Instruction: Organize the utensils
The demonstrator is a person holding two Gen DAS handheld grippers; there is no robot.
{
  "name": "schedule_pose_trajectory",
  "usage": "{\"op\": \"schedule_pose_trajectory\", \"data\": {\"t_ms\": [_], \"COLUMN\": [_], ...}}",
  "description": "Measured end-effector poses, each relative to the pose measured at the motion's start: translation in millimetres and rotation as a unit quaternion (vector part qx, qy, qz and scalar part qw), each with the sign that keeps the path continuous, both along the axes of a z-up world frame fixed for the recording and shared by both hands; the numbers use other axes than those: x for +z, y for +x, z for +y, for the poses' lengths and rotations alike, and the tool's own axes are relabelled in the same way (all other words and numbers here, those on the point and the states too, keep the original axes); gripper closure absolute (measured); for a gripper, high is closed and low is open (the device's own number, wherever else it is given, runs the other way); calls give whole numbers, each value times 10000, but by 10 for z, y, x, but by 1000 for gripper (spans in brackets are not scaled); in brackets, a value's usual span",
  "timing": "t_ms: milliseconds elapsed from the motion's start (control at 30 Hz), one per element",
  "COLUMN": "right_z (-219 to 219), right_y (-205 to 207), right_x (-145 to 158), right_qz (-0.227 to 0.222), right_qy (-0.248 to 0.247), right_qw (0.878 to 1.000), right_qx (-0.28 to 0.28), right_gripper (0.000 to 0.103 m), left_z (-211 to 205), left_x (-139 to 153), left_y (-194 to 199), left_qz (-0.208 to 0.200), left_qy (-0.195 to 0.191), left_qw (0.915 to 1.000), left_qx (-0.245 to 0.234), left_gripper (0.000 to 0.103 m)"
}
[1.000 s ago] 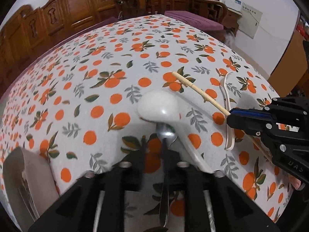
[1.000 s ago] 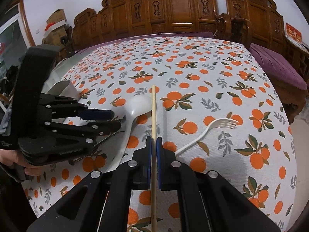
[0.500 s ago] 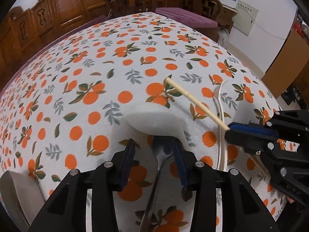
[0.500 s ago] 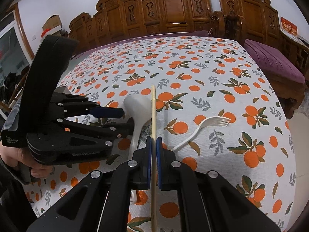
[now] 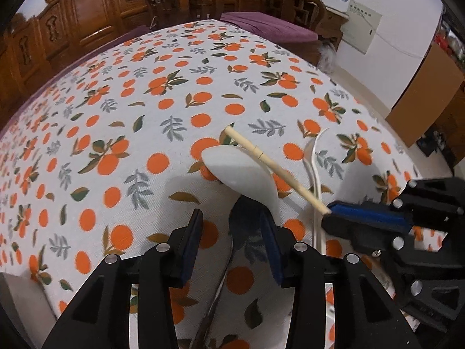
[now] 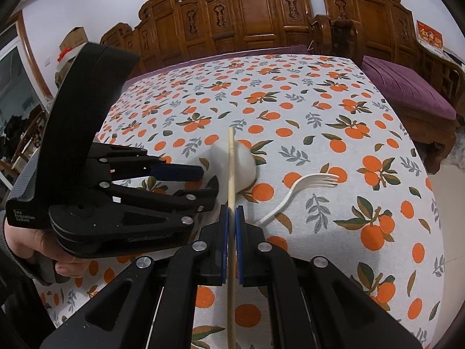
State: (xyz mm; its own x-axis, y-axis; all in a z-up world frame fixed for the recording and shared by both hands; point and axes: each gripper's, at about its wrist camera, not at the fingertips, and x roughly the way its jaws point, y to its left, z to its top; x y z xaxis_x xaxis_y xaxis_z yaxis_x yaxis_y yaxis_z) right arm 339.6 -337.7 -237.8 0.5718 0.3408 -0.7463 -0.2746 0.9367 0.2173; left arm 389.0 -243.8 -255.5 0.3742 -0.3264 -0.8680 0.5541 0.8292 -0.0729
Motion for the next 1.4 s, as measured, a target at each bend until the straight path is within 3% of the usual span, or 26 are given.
{"op": "schedule_pose_trajectory", "data": {"t_ms": [100, 167, 200, 233, 433, 833, 1400], "right_z": [-25, -40, -44, -46, -45, 98, 810], "right_y": [-2, 0, 4, 4, 8, -16, -190], "right_x": [-3, 1, 3, 4, 2, 59, 360], "right_qz": [5, 6, 6, 6, 15, -64, -376], "right_qy": [17, 43, 52, 58, 26, -4, -104], "right_qw": [10000, 10000, 10000, 9999, 10000, 10000, 9980], "right_qx": [-43, -70, -79, -81, -67, 51, 499], "right_gripper": [97, 97, 97, 97, 97, 97, 97], "left_z": [-50, -65, -72, -67, -50, 258, 1149], "left_x": [-7, -11, -14, -14, 30, 134, 730], "left_y": [4, -13, -23, -21, -38, -170, -560], "left_qz": [-72, -173, -221, -202, -190, -296, -887], "left_qy": [-16, 31, 54, 29, -14, 91, 17], "left_qw": [10000, 9998, 9997, 9998, 9998, 9991, 9922], "left_qx": [-33, -48, -53, -41, -77, 276, 875], "left_gripper": [64, 73, 86, 90, 100, 102, 102]}}
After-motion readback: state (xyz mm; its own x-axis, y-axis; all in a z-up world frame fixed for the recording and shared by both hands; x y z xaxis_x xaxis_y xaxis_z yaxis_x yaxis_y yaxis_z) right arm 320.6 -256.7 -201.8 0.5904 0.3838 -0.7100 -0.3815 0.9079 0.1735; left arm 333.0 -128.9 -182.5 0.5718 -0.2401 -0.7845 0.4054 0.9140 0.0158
